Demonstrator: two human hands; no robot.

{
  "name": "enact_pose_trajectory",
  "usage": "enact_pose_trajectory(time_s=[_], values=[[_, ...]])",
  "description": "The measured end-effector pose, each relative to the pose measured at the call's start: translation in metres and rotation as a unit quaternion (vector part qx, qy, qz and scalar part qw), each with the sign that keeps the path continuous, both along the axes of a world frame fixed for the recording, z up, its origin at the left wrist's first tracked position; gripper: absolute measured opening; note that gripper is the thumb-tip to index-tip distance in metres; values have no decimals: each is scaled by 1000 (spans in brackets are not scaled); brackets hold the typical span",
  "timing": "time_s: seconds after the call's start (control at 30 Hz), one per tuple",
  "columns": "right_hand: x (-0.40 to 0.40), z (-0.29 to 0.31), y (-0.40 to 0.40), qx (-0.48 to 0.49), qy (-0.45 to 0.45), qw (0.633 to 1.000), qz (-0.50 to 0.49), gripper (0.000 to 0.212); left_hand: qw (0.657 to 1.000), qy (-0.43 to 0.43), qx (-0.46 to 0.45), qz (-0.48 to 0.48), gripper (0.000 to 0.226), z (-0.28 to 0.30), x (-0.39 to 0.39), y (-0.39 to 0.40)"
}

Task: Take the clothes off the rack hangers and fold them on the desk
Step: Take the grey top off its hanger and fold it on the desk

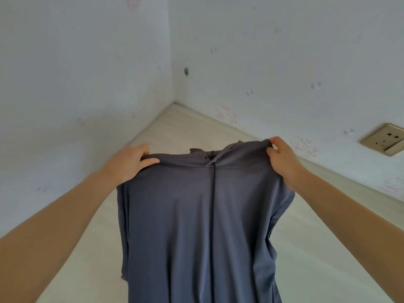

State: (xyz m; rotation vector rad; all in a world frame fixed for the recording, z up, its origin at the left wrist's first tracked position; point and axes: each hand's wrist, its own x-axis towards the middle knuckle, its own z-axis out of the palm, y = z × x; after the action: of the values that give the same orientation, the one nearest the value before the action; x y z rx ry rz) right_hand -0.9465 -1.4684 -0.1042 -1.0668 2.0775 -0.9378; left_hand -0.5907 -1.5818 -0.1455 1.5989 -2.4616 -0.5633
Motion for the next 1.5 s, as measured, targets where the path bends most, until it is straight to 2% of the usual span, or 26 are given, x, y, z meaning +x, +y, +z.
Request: enact_pose_trajectory(time_s=[0.07, 0.13, 0.2, 0.27, 0.37, 0.43, 0.57, 0.7, 0.8, 0.93, 1.03, 1.1, 1.13, 1.2, 1.27, 1.33, 1.4, 1.47, 1.5], values=[[3, 10, -25, -98, 106, 989, 32, 22, 996, -1, -83, 25, 40, 11, -4, -31], [4, 15, -52, -185, 207, 959, 57, 24, 984, 30, -167, 52, 39, 14, -11, -66], [0, 1, -85, -189, 288, 936, 73, 27, 974, 90, -192, 82, 35, 6, -22, -98], [-7, -30, -118, -107, 280, 949, 97, 38, 984, 72, -123, 108, 43, -17, -35, -118], [-10, -79, -144, 45, 179, 978, 99, 66, 988, -130, -8, 78, 70, -70, -46, -120], [-8, -102, -139, 97, 191, 971, 110, 71, 981, -181, 32, 61, 73, -99, -45, -105], [5, -134, -105, 135, 286, 934, 165, 71, 978, -181, 92, 43, 69, -138, -36, -74], [8, -160, -84, 211, 255, 917, 222, 73, 980, -169, 90, 54, 72, -151, -34, -64], [-5, -165, -84, 233, 270, 910, 210, 70, 979, -174, 97, 51, 75, -150, -35, -67], [-27, -159, -103, 223, 307, 909, 175, 57, 985, -153, 17, 82, 57, -139, -47, -77], [-35, -144, -138, 190, 307, 921, 148, 52, 987, -98, -12, 125, 46, -132, -63, -98], [-38, -130, -166, 161, 291, 931, 152, 55, 986, -28, -6, 164, 40, -125, -75, -116], [-39, -124, -177, 157, 256, 944, 140, 50, 984, 11, 1, 179, 37, -121, -81, -124], [-42, -121, -208, 162, 167, 965, 119, 34, 972, 81, 33, 219, 35, -117, -91, -142], [-39, -122, -227, 180, 56, 978, 92, 31, 957, 122, 87, 247, 31, -113, -100, -155], [-37, -130, -239, 186, -43, 979, 66, 34, 951, 115, 134, 256, 38, -110, -108, -165], [-35, -134, -249, 191, -100, 975, 56, 36, 944, 103, 160, 269, 49, -106, -116, -173], [-36, -139, -263, 207, -166, 963, 43, 44, 921, 131, 212, 299, 45, -106, -122, -184], [-35, -139, -269, 220, -194, 955, 38, 41, 900, 165, 251, 316, 42, -106, -124, -190]])
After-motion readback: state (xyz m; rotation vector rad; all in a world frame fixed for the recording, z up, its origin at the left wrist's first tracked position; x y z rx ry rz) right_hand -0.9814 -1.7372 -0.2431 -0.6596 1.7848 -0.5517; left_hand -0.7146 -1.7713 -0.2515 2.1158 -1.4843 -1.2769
